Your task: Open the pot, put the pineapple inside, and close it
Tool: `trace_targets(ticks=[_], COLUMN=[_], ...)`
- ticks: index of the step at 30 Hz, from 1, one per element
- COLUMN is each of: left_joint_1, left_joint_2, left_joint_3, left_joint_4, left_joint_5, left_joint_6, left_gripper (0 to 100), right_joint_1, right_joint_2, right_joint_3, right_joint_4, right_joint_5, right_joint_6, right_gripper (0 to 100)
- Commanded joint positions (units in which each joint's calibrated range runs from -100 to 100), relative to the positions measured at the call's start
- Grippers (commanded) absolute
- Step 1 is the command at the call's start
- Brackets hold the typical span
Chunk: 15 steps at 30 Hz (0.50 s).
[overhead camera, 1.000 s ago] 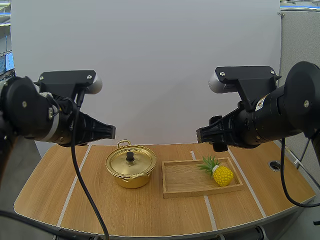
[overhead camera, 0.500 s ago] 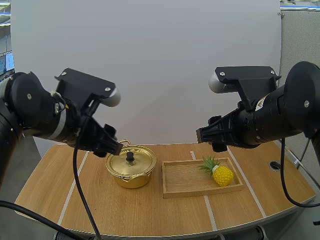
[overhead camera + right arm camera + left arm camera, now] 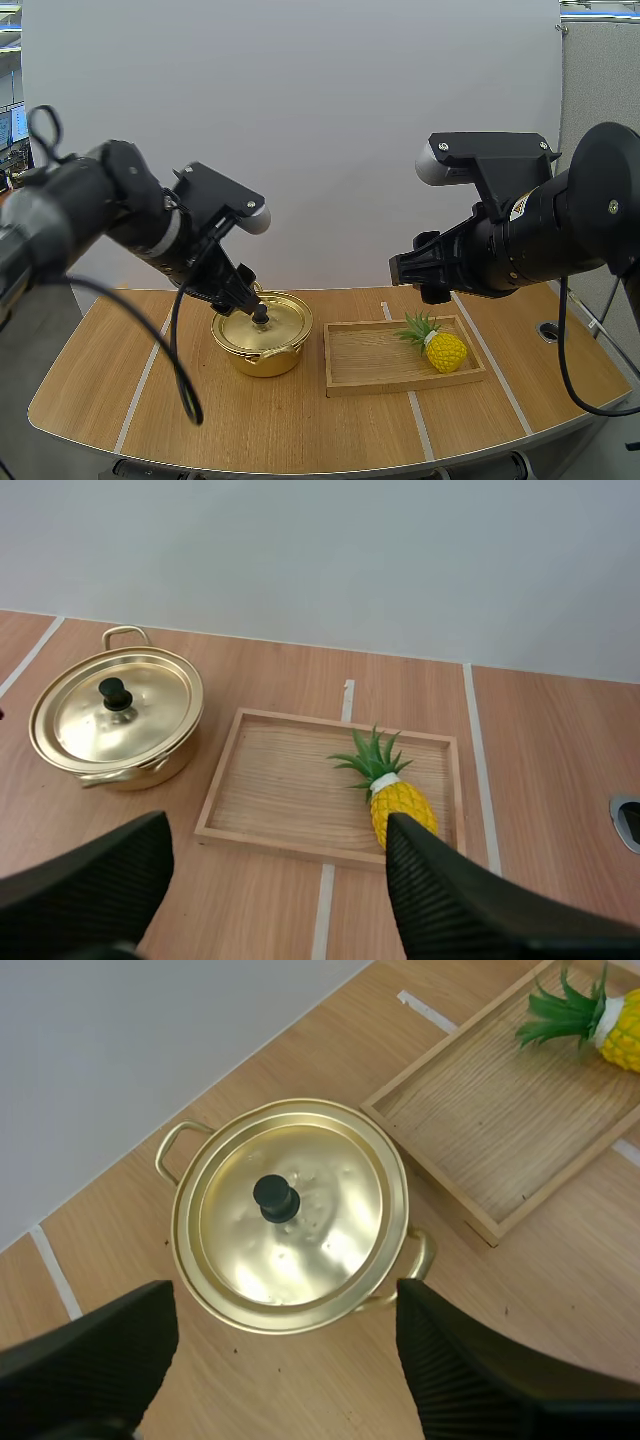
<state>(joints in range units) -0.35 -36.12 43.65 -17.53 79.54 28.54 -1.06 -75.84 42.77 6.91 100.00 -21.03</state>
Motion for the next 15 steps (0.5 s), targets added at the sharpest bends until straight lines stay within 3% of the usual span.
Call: trace_targets(ticks=[1,12,15], left_joint_1=[-0.14,-0.14,-0.93], left_joint_2=[5.7,20.6,23.3], left_joint_3=[-1.8,-5.9,-7.3], left_joint_4=[-2.1,-3.9,-3.7], left_joint_5=[-3.8,-8.2,-8.4], left_joint_6=[0.3,2.9,2.9], left_gripper=[100,100,100], right_joint_1=[-0.2,-0.2,-0.2], right_joint_2=[-0.1,-0.1,-0.1], right_joint_3=[-0.4,-0.4,-0.4], right_joint_4=[0.1,0.1,0.1], right_joint_5=[0.0,0.0,0.0], right_joint_6=[-0.2,-0.2,-0.2], right_gripper=[100,100,100])
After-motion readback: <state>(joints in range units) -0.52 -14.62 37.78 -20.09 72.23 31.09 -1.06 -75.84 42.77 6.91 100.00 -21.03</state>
